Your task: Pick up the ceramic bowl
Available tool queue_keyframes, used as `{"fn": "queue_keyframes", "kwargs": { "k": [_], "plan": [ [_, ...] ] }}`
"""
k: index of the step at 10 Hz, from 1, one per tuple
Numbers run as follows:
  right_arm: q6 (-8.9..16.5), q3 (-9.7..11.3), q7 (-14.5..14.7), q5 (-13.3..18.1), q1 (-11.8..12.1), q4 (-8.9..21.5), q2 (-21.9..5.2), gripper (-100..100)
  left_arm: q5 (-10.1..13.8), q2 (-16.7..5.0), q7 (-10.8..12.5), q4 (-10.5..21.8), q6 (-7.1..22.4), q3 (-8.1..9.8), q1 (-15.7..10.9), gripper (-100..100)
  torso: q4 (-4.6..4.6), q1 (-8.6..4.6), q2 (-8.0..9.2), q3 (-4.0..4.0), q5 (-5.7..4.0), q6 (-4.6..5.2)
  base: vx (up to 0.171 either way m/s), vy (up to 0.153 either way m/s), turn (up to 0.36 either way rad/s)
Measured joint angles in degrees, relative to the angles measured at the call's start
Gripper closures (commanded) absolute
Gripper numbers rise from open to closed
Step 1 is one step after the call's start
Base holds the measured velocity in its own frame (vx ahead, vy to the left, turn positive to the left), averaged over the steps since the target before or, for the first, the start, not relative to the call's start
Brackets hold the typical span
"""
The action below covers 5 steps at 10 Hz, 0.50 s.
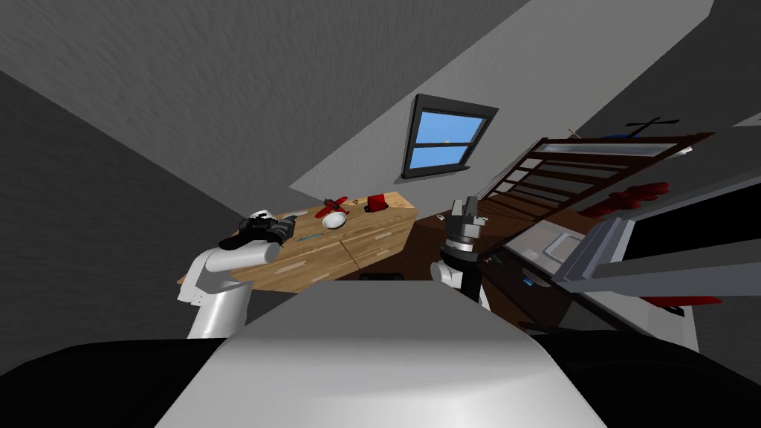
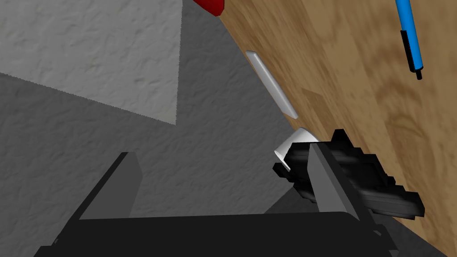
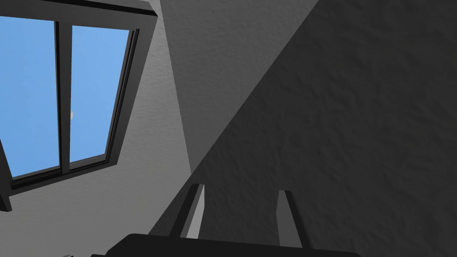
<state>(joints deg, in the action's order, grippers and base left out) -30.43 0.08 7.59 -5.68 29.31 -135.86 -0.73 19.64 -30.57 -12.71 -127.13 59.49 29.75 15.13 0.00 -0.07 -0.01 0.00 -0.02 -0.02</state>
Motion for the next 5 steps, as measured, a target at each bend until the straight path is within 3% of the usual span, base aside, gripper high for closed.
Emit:
{"fn": "queue_keyframes", "kwargs": {
  "k": [5],
  "plan": [
    [0.00, 0.00, 0.00, 0.00, 0.00, 0.00, 0.00, 0, 0.40, -1.19, -0.24, 0.92, 7.40, 0.96, -1.81, -100, 0.00, 0.00, 0.00, 0.00, 0.00, 0.01, 0.001, -0.026, -0.072]
  ]
}}
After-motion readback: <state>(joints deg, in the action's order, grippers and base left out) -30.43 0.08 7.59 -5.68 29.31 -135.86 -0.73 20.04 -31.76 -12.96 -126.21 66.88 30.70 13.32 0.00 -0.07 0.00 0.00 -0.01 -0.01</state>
